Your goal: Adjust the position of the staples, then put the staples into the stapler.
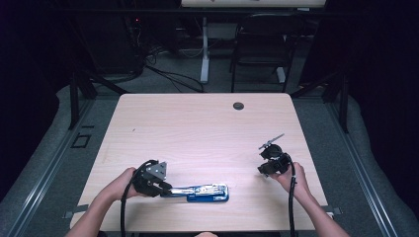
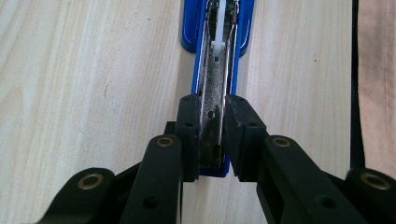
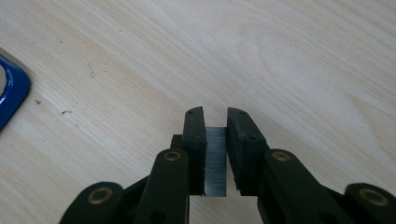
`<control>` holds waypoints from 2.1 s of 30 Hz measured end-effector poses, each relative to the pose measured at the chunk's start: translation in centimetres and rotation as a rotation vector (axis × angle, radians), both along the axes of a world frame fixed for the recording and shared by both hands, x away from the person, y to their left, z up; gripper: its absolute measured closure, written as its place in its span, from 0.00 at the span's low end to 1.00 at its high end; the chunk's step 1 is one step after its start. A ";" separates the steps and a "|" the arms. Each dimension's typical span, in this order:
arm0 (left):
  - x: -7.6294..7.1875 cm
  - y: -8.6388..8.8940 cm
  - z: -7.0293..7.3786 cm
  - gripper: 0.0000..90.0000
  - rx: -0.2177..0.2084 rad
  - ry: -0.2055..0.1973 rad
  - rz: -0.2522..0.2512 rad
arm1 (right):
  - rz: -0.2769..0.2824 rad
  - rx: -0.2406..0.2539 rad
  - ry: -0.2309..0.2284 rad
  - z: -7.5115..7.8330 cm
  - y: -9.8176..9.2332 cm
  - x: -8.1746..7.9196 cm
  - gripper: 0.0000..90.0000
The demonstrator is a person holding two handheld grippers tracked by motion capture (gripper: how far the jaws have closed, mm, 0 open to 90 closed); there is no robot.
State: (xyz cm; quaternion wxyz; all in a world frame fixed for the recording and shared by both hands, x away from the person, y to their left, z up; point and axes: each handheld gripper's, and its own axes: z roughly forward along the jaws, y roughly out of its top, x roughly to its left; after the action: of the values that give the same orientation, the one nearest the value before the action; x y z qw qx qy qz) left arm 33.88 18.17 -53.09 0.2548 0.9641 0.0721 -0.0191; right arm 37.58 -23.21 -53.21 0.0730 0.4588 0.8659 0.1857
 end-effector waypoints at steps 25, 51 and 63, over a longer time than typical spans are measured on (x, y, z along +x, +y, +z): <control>-0.2 -0.1 0.1 0.85 -0.003 -0.008 0.003 | 0.110 0.039 -0.032 0.6 2.3 -0.9 0.87; -0.1 -0.1 0.1 0.85 -0.010 -0.010 -0.002 | 0.314 0.112 -0.086 1.0 7.5 -2.1 0.87; 0.1 -0.1 0.2 0.85 0.000 0.010 -0.014 | 0.401 0.151 -0.083 1.1 9.0 -2.0 0.87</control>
State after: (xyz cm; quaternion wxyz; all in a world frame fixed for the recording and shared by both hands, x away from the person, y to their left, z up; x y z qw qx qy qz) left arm 33.98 18.08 -52.89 0.2540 0.9645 0.0668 -0.0257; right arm 35.55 -14.17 -52.13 0.0357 0.2736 0.9197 0.2793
